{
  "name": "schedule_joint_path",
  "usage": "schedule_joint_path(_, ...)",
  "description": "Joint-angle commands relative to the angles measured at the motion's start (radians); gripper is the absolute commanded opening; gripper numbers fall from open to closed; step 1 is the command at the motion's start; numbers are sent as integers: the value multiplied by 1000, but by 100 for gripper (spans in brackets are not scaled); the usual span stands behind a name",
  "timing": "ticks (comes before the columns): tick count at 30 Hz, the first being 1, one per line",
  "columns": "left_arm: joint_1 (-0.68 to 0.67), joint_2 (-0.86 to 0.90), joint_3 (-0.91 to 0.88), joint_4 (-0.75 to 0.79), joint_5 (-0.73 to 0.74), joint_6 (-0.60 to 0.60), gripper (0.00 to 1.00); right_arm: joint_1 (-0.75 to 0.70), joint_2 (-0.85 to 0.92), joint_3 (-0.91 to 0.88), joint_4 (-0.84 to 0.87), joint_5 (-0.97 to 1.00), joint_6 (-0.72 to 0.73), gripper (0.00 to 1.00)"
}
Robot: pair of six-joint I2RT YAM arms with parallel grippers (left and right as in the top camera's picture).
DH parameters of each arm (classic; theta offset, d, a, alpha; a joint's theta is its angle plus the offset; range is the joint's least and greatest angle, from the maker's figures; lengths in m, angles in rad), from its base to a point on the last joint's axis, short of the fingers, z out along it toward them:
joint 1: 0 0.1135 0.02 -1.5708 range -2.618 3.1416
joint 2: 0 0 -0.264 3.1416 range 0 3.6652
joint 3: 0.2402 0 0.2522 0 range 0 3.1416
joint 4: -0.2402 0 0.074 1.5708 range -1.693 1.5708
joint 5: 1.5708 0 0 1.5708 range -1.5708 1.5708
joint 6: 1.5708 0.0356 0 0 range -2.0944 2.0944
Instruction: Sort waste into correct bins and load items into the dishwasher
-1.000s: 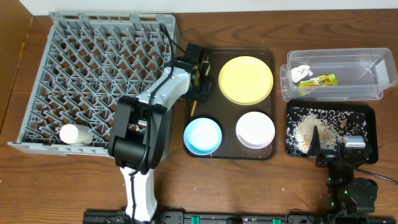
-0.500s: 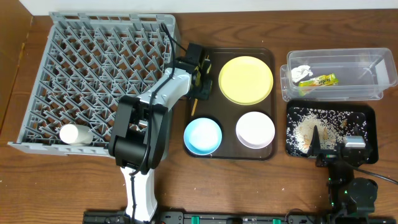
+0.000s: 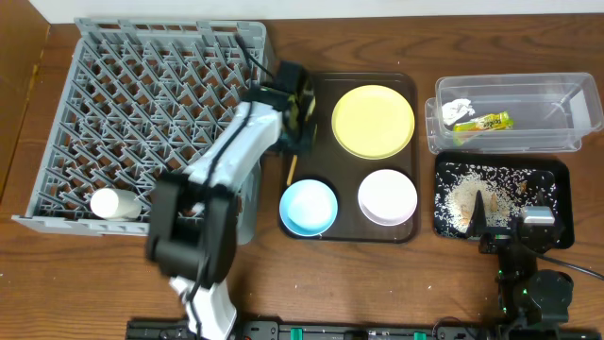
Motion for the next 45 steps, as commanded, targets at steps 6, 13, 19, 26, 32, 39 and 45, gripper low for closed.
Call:
schedule_joint_path(6,87,-248,31,-117,-291,0,8,-14,-4,-4,0,-1,10,99)
schedule_joint_path(13,165,-197,-40,-116,-312,63,8,-14,-4,-4,0,-1,10,99)
schedule_joint_path(19,189,-169,-40,-98,-312,63,27,-14,-4,-4,0,-1,10,99)
schedule_joint_path(26,161,-216,37,-126,-191,53,41,-14,-4,-4,0,-1,10,99)
schedule_joint_path(32,52,-277,42,-92,90,-19,46,-14,-4,-4,0,-1,11,99)
schedule_joint_path(39,-110,-239,-20,-90,228,-51,45,-14,-4,-4,0,-1,10,99)
schedule_joint_path(45,-190,-151,-116,33,336,-66,56,-14,-4,-4,0,-1,10,99)
